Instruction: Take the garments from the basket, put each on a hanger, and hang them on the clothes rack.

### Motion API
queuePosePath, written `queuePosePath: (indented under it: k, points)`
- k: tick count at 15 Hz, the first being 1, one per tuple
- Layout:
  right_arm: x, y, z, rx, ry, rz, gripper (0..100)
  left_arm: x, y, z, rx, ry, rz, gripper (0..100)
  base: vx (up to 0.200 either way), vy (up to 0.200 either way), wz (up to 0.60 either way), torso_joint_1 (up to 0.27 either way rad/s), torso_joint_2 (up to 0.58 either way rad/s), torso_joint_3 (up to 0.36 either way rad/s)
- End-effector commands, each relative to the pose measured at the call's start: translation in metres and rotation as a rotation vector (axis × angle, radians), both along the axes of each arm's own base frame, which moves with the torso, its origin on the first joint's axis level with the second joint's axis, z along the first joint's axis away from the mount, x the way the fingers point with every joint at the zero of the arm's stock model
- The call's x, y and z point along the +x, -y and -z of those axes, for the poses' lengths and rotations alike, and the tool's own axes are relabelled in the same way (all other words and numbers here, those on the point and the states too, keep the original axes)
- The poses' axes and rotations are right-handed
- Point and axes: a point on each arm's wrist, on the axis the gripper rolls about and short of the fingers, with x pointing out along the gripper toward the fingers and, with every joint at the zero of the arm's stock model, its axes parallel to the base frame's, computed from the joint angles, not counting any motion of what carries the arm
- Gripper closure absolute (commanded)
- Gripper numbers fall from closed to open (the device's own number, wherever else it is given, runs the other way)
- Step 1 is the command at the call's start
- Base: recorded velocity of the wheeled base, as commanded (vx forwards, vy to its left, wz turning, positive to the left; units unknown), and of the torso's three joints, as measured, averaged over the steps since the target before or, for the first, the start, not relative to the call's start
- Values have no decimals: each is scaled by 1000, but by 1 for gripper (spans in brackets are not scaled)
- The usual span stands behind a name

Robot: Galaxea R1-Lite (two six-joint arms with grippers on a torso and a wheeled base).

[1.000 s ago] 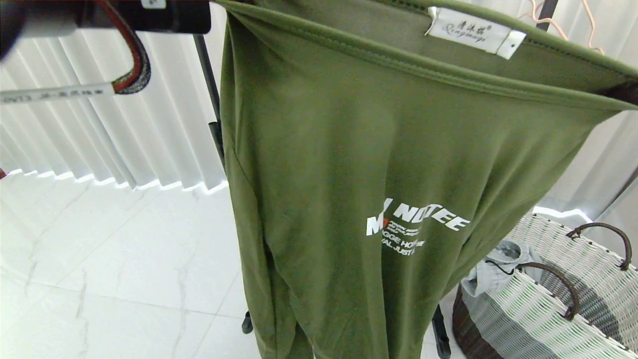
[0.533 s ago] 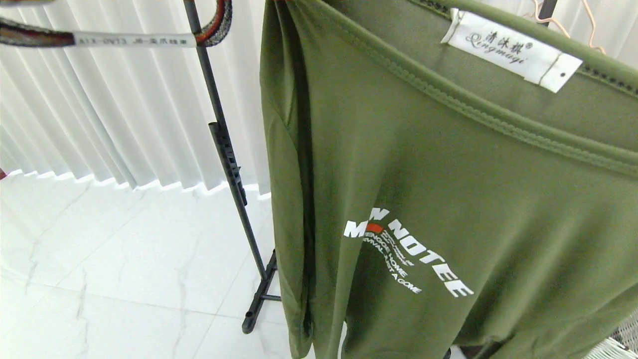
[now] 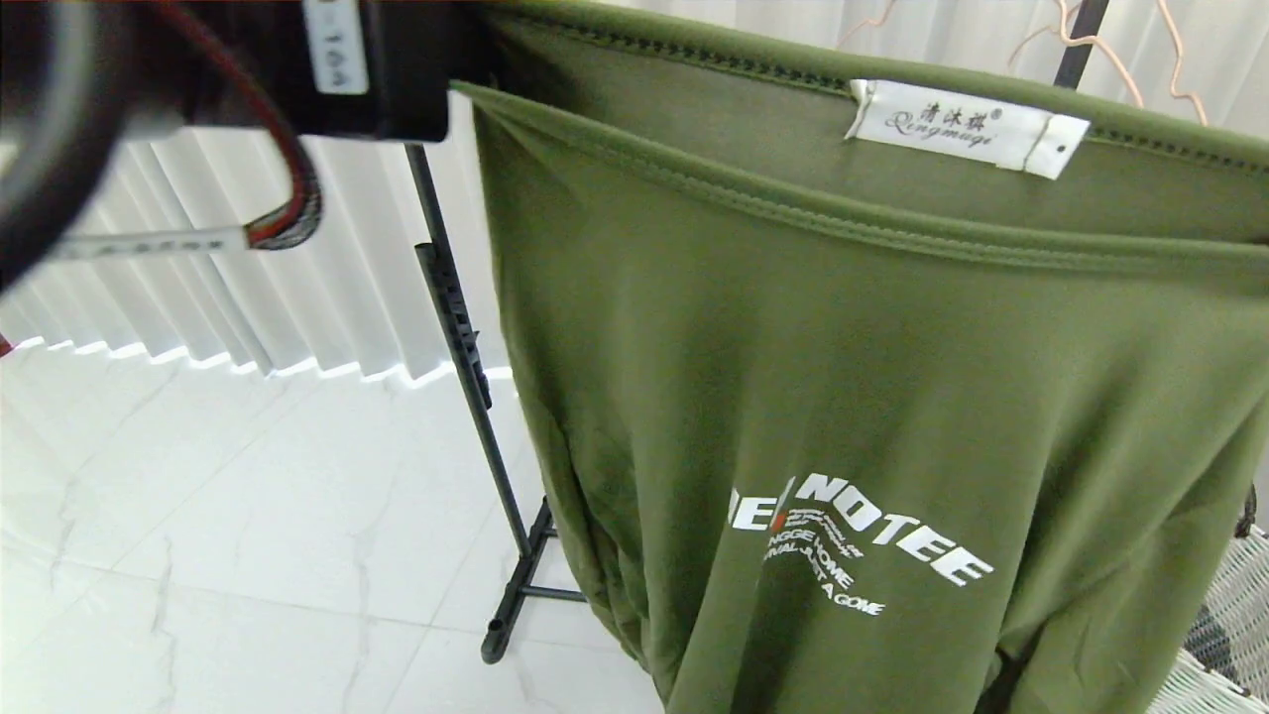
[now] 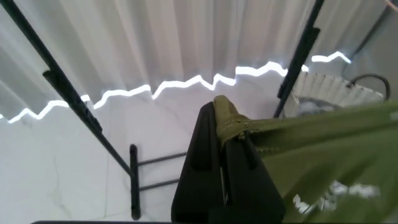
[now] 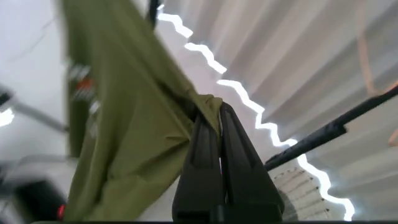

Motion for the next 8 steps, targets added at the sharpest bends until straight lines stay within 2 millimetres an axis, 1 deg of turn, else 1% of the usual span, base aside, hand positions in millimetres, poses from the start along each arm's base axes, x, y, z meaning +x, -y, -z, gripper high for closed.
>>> queuePosePath:
  k: [1, 3, 5, 6, 7, 8]
  points:
    - [24, -27, 1, 0, 1, 56, 100, -24, -30, -9, -40, -10, 54, 100, 0, 0, 0, 0, 0, 0]
    - [44, -57, -3, 76, 49, 56, 100, -44, -40, -11, -48, -16, 151, 100, 0, 0, 0, 0, 0, 0]
    - [61, -82, -7, 139, 95, 48, 100, -58, -43, -11, -56, -17, 240, 100, 0, 0, 0, 0, 0, 0]
    - [70, -97, -9, 185, 127, 39, 100, -65, -42, -7, -42, -22, 294, 100, 0, 0, 0, 0, 0, 0]
    - [74, -104, -10, 207, 141, 35, 100, -72, -40, -2, -21, -27, 337, 100, 0, 0, 0, 0, 0, 0]
    - [75, -107, -11, 212, 144, 35, 100, -74, -39, 1, -9, -30, 356, 100, 0, 0, 0, 0, 0, 0]
